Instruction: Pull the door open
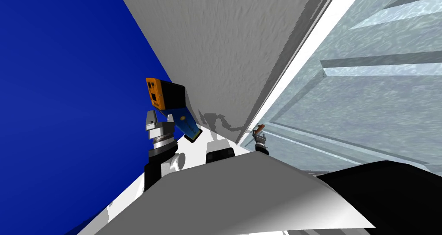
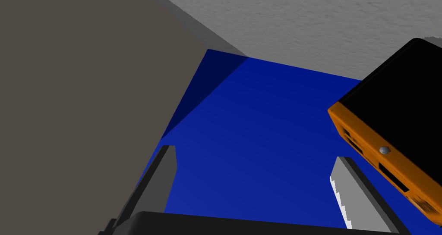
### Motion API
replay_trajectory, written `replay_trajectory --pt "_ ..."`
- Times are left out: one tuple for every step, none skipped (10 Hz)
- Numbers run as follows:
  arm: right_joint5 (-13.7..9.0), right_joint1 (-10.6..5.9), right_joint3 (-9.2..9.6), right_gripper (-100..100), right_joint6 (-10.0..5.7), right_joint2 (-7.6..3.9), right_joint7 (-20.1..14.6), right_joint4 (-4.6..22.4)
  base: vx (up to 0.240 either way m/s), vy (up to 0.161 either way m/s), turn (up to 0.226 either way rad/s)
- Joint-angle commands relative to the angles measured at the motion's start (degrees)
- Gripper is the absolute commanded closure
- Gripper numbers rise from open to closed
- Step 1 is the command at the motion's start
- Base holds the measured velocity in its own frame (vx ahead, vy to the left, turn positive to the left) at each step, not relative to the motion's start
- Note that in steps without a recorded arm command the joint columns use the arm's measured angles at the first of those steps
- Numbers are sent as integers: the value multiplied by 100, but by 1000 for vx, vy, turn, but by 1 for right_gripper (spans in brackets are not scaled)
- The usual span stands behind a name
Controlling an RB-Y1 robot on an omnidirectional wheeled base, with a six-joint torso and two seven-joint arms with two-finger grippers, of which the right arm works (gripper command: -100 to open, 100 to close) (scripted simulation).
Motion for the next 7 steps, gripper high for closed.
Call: replay_trajectory --pt "-4 -8 12 -100 -38 -104 -171 120 114 -2 5" --pt "-10 14 18 -100 -57 -182 -277 170 132 4 1" --pt "-5 29 25 -100 -37 -119 -186 115 47 14 -29" --pt "-5 29 25 100 -37 -119 -186 115 -19 10 29" --pt "-5 29 25 100 -37 -119 -186 115 -24 -8 -24" --pt "-5 29 25 100 -37 -119 -186 115 -13 -9 19" --pt "-5 29 25 100 -37 -119 -186 115 -4 -5 10"
